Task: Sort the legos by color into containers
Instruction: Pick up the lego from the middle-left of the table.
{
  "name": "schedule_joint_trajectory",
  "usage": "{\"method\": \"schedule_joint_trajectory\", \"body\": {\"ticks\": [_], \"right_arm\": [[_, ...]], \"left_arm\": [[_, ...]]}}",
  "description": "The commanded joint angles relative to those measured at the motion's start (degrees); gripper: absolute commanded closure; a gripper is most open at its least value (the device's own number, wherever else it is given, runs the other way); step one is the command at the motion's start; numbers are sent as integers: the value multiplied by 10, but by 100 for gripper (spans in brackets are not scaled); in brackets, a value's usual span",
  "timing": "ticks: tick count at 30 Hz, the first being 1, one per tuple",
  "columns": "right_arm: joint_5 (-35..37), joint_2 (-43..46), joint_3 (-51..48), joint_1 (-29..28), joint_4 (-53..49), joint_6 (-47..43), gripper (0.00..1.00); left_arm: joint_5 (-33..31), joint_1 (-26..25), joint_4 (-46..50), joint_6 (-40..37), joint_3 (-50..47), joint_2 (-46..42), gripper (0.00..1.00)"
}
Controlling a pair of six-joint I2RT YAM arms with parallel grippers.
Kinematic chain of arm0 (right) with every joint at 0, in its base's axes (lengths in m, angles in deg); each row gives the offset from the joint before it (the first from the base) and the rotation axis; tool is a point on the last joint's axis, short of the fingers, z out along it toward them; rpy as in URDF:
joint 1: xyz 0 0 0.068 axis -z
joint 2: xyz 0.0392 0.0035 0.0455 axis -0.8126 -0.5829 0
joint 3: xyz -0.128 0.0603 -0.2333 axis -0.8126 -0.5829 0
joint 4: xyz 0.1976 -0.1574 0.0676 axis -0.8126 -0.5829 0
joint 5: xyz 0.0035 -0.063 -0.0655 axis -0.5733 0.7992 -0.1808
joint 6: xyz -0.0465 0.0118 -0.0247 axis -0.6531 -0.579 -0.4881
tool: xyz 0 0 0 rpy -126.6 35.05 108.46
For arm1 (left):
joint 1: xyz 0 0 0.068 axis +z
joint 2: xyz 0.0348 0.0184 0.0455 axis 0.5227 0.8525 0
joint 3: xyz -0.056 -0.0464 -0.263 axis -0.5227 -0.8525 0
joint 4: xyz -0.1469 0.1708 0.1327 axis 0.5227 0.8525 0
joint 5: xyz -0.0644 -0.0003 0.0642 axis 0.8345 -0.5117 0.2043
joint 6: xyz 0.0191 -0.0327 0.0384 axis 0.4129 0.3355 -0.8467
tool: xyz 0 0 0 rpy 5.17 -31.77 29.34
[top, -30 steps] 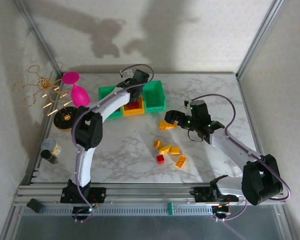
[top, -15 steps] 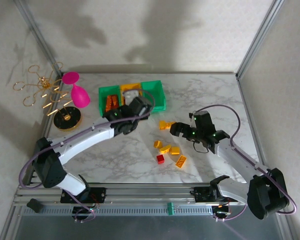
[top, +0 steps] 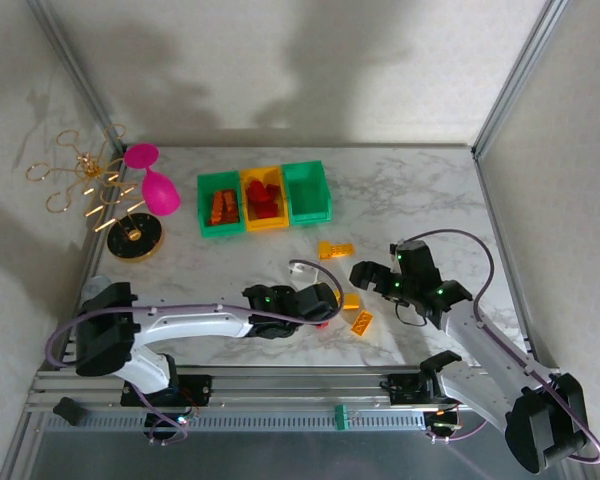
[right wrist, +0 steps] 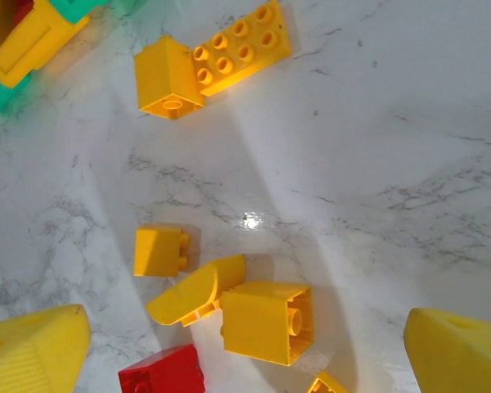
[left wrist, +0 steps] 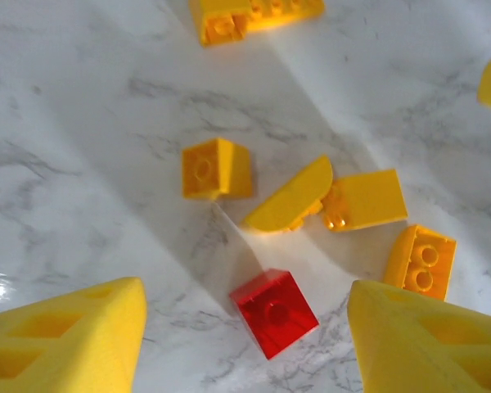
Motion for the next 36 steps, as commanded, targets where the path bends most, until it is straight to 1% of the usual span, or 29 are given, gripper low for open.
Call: {"method": "schedule_joint_trajectory", "body": {"ticks": [1,3,6,10,17,22,27,36], "right_arm": [[21,15,-15,4,-20,10,1],[19,18,-17,8,-20,11,2],[17,18,-20,14,-20,10,1],[14,14,-24,21,-13,4,1],[7,14,-29,26,-1,-3,1],[1,14,-31,28,6,-6,2],[-2,12,-33,29,13,-9,2],[-20,8,-30,29,30,-25,1]], "left_arm": [[22,-15,-4,28,18,44,34],[15,-24,12,47,30,65,33],[26,-27,4,66,35,88,31],[19,-26,3,84,50,114,28],[8,-21,4,133,68,170,28],[-4,-17,3,152,68,188,37],[-12,-15,5,153,67,185,52],[-39,-15,28,155,58,141,65]]}}
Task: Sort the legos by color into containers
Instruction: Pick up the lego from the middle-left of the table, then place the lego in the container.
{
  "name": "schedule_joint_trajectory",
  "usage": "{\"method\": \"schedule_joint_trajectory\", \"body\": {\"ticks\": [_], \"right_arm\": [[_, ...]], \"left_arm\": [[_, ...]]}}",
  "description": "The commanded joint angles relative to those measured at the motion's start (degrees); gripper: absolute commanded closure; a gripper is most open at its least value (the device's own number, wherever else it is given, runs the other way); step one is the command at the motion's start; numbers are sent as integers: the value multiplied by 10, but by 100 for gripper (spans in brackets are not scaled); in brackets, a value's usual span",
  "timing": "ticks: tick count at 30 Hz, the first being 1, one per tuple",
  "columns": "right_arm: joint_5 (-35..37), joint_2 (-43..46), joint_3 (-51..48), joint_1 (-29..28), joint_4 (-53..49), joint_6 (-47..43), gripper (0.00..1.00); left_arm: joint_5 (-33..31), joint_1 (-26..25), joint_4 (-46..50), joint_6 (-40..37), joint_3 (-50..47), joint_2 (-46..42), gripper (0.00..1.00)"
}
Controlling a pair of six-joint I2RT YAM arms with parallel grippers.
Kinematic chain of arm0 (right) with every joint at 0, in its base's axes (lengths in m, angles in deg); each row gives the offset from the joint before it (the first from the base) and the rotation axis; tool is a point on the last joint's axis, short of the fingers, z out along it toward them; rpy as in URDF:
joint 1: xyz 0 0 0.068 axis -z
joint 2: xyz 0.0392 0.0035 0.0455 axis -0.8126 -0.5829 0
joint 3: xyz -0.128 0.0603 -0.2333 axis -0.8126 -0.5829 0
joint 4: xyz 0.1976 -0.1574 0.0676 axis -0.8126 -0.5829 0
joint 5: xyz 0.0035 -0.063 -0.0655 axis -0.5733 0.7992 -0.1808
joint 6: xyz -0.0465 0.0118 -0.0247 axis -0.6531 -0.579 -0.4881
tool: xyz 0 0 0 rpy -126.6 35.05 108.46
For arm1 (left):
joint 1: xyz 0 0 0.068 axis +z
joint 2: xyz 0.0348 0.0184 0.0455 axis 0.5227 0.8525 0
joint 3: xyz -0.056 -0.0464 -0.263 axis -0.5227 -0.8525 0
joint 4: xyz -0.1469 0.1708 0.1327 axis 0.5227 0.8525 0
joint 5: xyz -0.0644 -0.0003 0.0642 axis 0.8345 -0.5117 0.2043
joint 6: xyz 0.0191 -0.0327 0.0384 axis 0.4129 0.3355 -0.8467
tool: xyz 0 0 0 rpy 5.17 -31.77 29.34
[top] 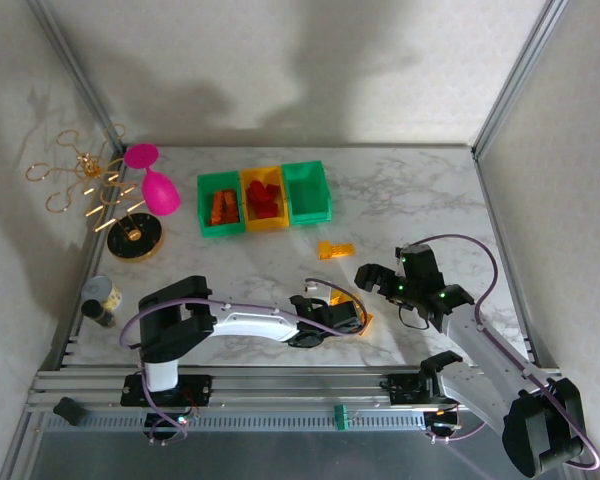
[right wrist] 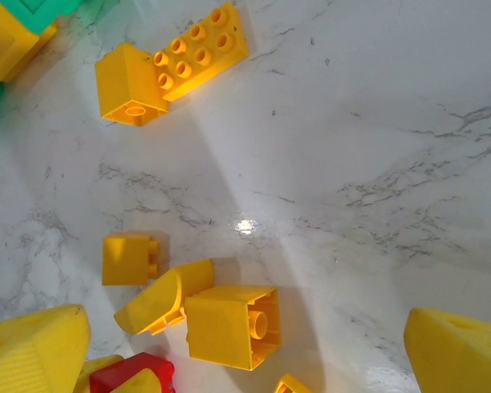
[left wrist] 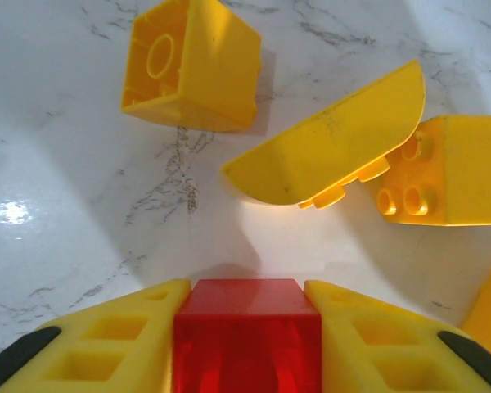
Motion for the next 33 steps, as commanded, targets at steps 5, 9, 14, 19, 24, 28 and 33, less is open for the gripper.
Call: {"method": "schedule_joint_trajectory", "body": {"ticks": [5,9,14,19,24,28,33], "right_arm": [[-37,-6,7,3,31,-30,2],[-58,-23,26,2,53,-39,1],[-79,-66,56,-2,102,-31,1],[-80,-114,86,-9,141,-14,2],[-77,-146,104,-9,165,-7,1],[-66,-166,115,-9,169,-12,1],[-51,-186,125,-10,163,-20,2]], "left_arm": [[-61,7,55,15,2,-73,66],[-93,26,83,-1,10,-114,66],[-125,108,102,-70,39,-145,66],[-131,214,89,-155,96,-113,65],[-124,304,53,-222,173,-31,66],[-119,358,23,-261,245,49,65],[-91,409,5,-285,334,147,65]]}}
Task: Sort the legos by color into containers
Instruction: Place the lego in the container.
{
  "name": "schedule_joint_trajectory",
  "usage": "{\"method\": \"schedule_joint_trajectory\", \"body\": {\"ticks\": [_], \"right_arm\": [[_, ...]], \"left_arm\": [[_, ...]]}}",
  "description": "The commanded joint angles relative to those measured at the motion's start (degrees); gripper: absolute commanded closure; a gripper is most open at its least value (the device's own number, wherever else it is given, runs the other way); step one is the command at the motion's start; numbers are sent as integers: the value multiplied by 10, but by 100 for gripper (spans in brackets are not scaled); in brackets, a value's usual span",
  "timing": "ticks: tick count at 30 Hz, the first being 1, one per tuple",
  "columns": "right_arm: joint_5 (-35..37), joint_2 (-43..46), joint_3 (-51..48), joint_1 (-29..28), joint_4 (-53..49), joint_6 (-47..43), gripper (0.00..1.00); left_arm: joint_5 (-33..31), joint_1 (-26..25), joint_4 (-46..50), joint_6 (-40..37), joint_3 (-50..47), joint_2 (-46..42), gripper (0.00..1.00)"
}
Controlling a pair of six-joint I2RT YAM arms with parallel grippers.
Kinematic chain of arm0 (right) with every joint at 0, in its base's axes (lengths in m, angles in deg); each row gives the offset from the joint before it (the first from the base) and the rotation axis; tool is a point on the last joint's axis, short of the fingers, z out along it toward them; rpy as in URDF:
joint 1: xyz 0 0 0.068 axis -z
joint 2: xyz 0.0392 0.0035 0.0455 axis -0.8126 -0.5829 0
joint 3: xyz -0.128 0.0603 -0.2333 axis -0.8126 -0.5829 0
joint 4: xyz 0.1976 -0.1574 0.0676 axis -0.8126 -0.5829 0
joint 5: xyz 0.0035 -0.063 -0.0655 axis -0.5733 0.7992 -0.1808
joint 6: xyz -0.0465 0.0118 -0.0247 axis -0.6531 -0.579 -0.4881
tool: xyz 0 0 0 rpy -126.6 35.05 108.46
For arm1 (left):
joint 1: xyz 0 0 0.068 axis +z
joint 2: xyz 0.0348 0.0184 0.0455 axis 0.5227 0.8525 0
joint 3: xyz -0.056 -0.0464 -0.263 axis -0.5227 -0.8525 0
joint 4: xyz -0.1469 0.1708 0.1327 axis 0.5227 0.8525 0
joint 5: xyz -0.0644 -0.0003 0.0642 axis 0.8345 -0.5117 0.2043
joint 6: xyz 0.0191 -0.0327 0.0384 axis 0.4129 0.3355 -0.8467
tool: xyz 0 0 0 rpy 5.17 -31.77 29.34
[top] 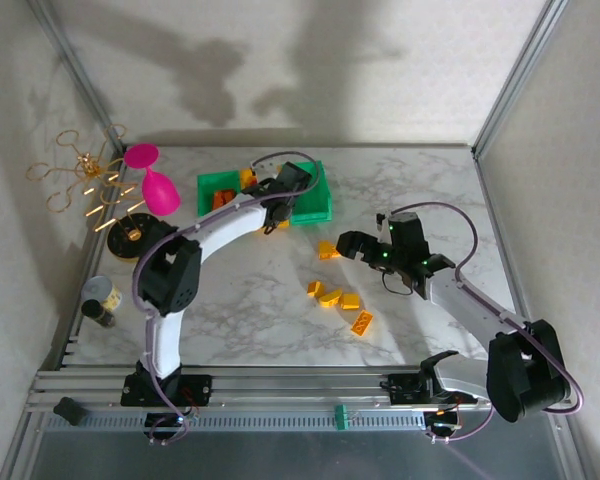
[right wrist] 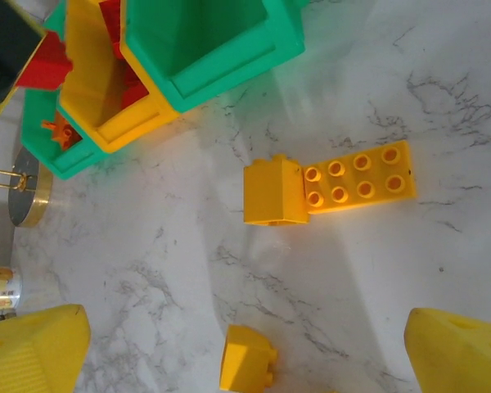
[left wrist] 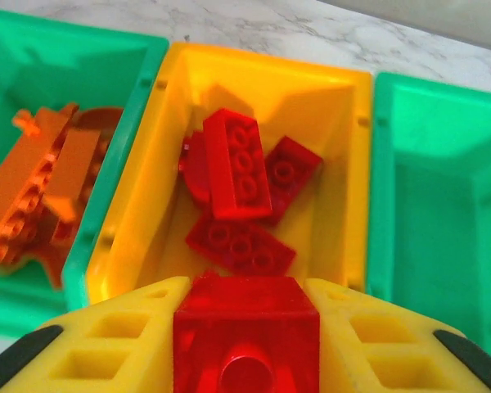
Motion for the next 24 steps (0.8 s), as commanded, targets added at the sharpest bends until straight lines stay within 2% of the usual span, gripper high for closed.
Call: {"method": "schedule_joint_trajectory", "body": {"ticks": [1,4,7,10,13,18,24], "right_arm": [[19,-13,19,-5,4,-8,1],[26,-20,23,-4,-1,-13,1],[29,-23,29,-4,-5,-17,2],[32,-25,32,-5,-9,-19,2],[46,-26,40,-11,-28,-26,1],[94,-19,51,-27,-84,-40,1],[145,-8,46,-59,-138,-39,1]], "left_arm": [[15,27,-9,-36,58,53,64],[26,35,-5,-51,103,90,61],[25,36,3,-61,126,100,52],[30,36,7,-61,128,86,46],[45,34,11,-54,113,52,44],[69,18,-6,-35,18,-49,43],[101,-30,-49,1,-159,-190,41]]}}
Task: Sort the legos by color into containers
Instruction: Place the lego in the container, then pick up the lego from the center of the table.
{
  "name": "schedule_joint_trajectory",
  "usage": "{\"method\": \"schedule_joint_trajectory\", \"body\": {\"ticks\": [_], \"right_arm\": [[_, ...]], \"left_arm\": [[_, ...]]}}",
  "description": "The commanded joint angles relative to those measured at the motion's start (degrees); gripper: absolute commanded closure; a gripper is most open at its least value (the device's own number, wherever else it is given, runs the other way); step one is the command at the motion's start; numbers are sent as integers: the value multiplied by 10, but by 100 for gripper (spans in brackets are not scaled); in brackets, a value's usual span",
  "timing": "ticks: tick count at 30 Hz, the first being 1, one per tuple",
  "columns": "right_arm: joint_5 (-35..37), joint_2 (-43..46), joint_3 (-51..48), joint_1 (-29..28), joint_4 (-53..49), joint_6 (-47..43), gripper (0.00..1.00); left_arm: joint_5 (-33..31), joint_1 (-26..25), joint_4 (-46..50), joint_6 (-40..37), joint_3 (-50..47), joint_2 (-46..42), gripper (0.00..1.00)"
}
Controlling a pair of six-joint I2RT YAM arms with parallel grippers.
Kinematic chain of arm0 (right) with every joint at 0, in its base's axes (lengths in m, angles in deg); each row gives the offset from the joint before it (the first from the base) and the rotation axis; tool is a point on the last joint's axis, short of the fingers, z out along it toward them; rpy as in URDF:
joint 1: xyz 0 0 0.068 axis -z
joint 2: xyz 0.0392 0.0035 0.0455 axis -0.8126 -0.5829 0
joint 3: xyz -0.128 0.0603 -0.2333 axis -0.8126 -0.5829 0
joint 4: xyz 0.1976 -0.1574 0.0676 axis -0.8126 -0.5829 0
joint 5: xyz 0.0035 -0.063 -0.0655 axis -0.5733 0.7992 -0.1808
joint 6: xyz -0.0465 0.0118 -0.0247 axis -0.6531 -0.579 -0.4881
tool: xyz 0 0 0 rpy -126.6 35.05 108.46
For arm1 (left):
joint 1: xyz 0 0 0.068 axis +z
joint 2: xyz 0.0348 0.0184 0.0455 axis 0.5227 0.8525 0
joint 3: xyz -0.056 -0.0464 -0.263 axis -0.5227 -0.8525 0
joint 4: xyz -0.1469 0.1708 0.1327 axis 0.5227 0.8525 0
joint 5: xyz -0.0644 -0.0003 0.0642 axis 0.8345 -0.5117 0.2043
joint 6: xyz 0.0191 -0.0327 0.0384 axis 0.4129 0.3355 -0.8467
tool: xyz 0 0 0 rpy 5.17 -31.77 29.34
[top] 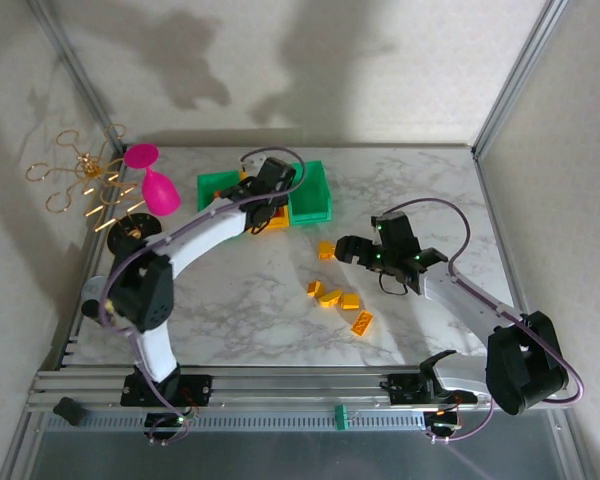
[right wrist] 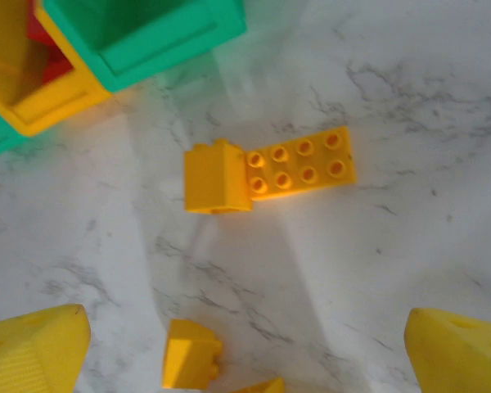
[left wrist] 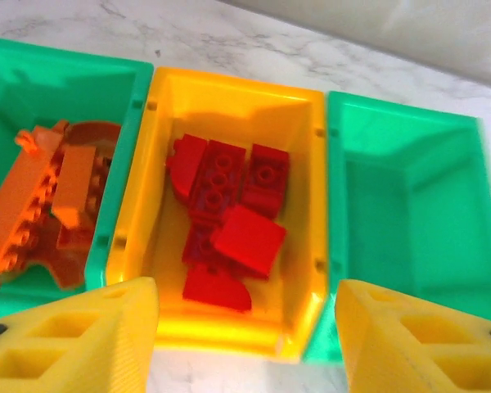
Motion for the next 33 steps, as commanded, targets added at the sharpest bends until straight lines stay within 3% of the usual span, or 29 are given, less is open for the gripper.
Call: {"method": "schedule_joint_trajectory", "body": {"ticks": [1,8,16,24,33], "right_arm": [[46,12,9,-25,-51,-8,1],[86,-22,20,-71,-74,-9,3],[164,-136,112,-122,-57,-30,12],[215,-272,216,-148,-55,-53,25],[254,-356,275,-148,-53,-66,38]], "left_arm": [[19,-34,-12,32,-76,-64,41],[39,-89,-39,97,-233,-197,38],[57,-108,-57,159,-347,-292,35],[67,-116,-58,187,-409,-355,29],[70,-117,-51,190,-437,-379,19]]}}
